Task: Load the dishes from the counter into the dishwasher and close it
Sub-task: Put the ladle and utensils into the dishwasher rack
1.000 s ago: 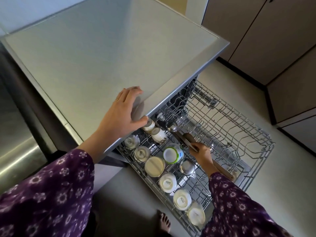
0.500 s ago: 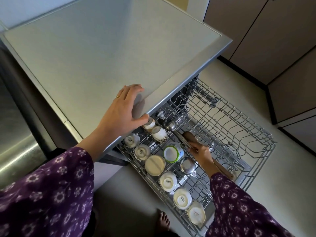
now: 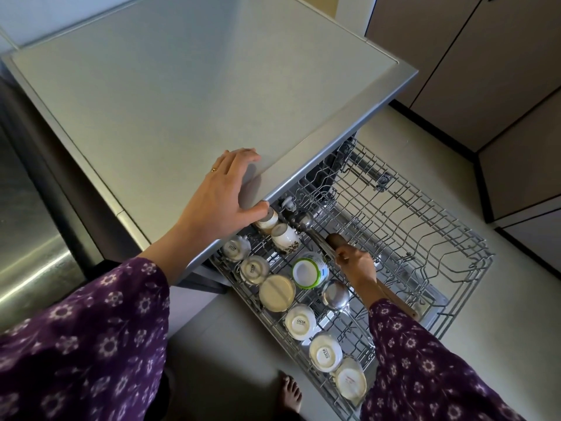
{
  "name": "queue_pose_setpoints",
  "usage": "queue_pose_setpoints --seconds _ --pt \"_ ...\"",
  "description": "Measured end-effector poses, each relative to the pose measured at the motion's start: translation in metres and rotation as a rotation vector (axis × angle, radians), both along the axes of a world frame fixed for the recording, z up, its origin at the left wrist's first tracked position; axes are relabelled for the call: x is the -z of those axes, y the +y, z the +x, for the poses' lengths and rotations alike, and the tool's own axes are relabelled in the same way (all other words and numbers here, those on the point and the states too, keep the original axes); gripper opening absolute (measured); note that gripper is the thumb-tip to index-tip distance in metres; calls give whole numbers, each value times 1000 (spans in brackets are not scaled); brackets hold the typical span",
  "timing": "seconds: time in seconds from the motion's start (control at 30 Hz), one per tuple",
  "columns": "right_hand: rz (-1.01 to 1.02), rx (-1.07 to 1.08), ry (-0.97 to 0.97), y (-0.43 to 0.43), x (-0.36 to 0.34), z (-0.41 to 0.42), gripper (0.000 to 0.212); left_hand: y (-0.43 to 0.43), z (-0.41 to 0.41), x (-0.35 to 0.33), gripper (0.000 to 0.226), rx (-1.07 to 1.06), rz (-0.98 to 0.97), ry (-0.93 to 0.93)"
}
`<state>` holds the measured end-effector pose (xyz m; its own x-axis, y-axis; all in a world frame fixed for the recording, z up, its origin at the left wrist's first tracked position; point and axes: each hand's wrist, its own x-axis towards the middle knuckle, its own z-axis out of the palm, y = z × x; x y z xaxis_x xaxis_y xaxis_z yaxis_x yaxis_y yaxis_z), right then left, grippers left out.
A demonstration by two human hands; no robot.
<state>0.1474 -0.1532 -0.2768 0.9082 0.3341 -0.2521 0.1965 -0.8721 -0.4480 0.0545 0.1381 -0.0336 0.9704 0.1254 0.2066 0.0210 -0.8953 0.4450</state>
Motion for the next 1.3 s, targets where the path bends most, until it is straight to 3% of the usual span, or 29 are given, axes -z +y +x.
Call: queue_pose_setpoints --seconds 0.17,0.43,0.8,0.9,1.07,1.3 --pt "8 75 119 3 -3 5 24 -1 -1 -1 68 0 -12 4" --pt "95 98 191 -21 -5 -5 16 -1 -1 -1 67 10 -9 -7" --pt "144 204 139 -40 -3 -12 14 0 -1 0 69 10 1 3" --pt "-18 282 18 -66 4 -15 17 -1 -1 0 69 6 2 4" --pt "-357 137 85 -85 8 -21 18 -1 -1 -1 69 -1 -9 12" --pt "-433 88 75 -85 9 -23 17 -5 -2 -4 67 -13 -17 7"
